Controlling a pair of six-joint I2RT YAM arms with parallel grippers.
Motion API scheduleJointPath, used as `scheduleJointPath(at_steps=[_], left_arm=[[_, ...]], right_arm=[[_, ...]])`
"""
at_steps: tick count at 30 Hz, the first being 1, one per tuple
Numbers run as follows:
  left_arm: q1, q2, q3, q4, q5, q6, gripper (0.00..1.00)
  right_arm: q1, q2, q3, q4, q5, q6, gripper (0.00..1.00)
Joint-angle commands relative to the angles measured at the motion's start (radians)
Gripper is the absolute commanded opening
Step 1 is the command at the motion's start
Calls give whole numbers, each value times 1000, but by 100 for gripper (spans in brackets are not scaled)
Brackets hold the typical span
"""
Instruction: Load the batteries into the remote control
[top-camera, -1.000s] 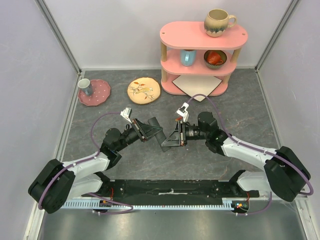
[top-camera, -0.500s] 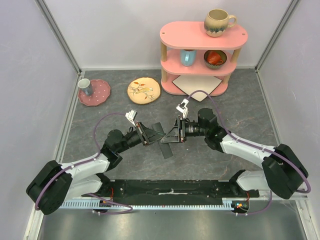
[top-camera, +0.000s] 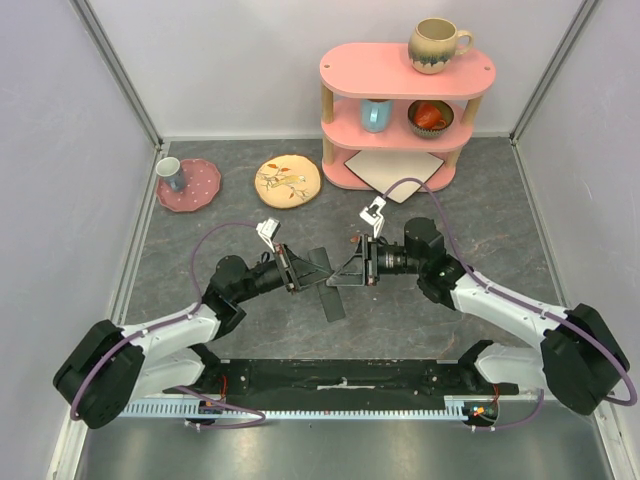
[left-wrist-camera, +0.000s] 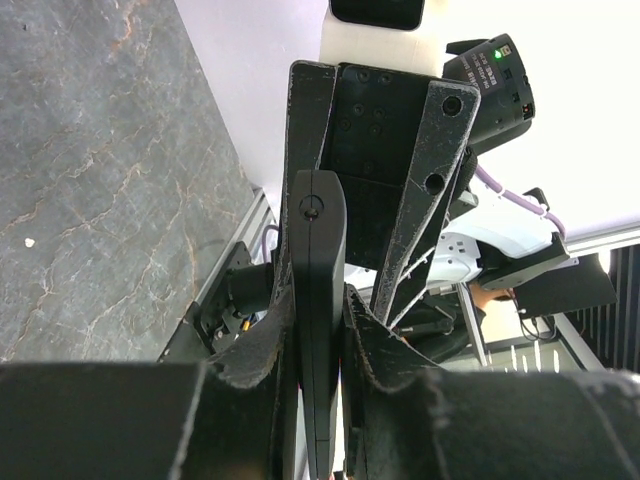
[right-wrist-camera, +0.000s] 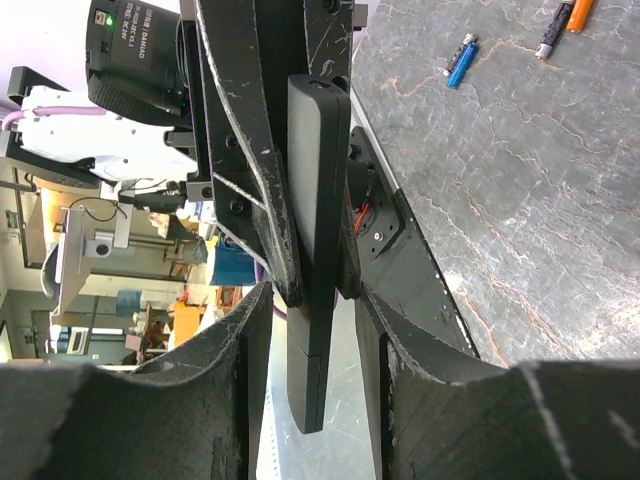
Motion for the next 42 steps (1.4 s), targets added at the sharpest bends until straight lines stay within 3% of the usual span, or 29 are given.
scheduleJointPath(at_steps=[1, 10, 13, 16, 18, 22, 27, 33, 34, 40, 42], left_arm=[[16, 30, 49, 22, 21, 36, 2], [21, 71, 97, 54, 10, 22, 2], [21, 74, 101, 65, 12, 19, 2], [21, 70, 97, 65, 12, 19, 2], [22, 65, 89, 65, 10, 16, 2], [25, 57, 75, 85, 15, 8, 2], [32, 44, 66, 92, 18, 6, 2], [36, 28, 61, 89, 19, 5, 2], [38, 28, 61, 92, 21, 5, 2], [38, 22, 48, 100, 22, -3, 2], [38, 24, 46, 94, 24, 0, 2]], right_arm=[[13, -44, -26, 33, -31, -22, 45], [76, -26, -39, 65, -28, -13, 44], [79, -20, -46, 85, -20, -7, 39], [78, -21, -61, 117, -6, 5, 27], [79, -24, -73, 156, 3, 36, 26], [79, -21, -105, 257, 15, 88, 43], [73, -32, -118, 289, 35, 110, 44], [64, -35, -131, 302, 41, 116, 31], [62, -34, -136, 308, 47, 122, 21], [52, -31, -155, 331, 63, 130, 0], [49, -37, -133, 256, 75, 93, 0]])
